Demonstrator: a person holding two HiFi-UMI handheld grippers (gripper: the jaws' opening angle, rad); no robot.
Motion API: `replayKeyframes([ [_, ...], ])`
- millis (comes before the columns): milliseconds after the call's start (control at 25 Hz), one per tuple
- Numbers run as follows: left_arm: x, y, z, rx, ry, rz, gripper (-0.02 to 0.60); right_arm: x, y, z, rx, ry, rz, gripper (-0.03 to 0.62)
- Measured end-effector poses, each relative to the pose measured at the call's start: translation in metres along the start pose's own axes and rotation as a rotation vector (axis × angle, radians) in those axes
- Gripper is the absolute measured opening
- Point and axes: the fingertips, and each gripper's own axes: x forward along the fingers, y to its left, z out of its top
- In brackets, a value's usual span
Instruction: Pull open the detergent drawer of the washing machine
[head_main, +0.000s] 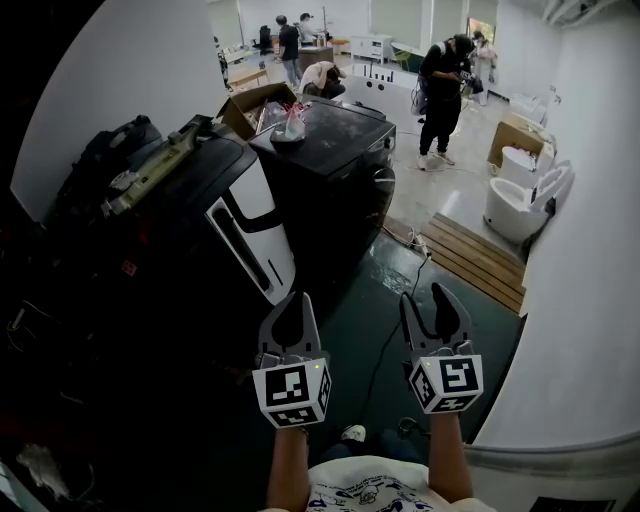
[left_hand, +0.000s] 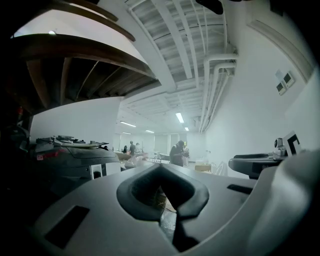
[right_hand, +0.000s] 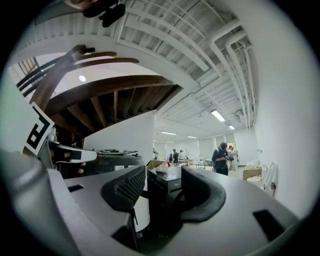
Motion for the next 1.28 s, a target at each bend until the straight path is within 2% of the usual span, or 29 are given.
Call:
replayKeyframes([
  [360,0.037,0.011,-0.019,-0.018,0.039,-0.016,0.014,0.032,-0.011,-0.022,0.007,0.041,-0.017,0.236],
  [640,0.085,0.011,-0.026,-0.017,0.054,-0.005,0.014,0.076,-0.039,-0.032,0.017,0.057,-0.016,0.236],
  [880,0.152,0.008,-0.023,-0.013,0.053,0.026,0.014,0.138,-0.077,-0.028,0.014,0.047,0.017,0.236],
  [1280,0.287,-0.019,-0.007,-0.019,0.039,0.104,0.014,0.259,-0.163,-0.018,0.000,0.036,0.122,0.236],
])
